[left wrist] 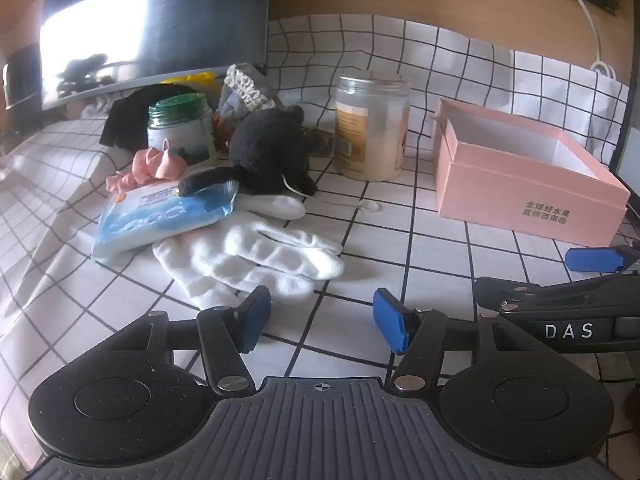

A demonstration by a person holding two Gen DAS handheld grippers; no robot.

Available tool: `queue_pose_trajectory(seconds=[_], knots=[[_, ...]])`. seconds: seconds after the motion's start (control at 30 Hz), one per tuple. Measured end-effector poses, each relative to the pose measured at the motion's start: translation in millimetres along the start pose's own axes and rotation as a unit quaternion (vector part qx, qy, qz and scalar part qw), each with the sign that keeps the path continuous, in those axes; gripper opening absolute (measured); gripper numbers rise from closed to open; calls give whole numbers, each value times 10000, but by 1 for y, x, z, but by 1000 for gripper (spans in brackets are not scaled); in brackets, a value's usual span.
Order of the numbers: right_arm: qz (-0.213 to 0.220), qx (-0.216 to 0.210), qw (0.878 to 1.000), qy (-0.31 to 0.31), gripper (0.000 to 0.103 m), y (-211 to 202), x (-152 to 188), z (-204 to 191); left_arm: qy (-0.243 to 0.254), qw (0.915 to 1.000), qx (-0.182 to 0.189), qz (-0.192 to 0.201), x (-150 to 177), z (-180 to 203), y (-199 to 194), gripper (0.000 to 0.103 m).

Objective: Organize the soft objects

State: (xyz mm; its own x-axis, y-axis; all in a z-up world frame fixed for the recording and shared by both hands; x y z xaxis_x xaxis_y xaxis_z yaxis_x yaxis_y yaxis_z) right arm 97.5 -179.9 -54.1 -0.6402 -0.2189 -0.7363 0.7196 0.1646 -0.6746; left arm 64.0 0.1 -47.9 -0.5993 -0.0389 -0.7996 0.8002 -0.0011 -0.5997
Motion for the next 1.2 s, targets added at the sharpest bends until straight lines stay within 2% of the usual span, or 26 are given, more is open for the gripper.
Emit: queue_pose_trajectory(seconds=[1.2], knots=[[2, -5, 10000, 8, 103, 1, 0, -1, -30, 10000, 20, 28, 0, 1, 0, 62]])
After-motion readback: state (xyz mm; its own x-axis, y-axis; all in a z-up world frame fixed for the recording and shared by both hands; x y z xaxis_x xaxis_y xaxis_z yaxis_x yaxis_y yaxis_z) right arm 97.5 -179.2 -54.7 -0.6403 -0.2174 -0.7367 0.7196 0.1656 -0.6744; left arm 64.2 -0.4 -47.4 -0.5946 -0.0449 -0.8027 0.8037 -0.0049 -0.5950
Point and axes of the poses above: each gripper's, at about its wrist camera, not at the fingertips, and y roughly the way its jaws point, z to its right, x to its underside, the point moved 8 cm from there along y, roughly the way its jaws point, and after that the axes turned 2 degrees about -y, right-handed, at the moved point
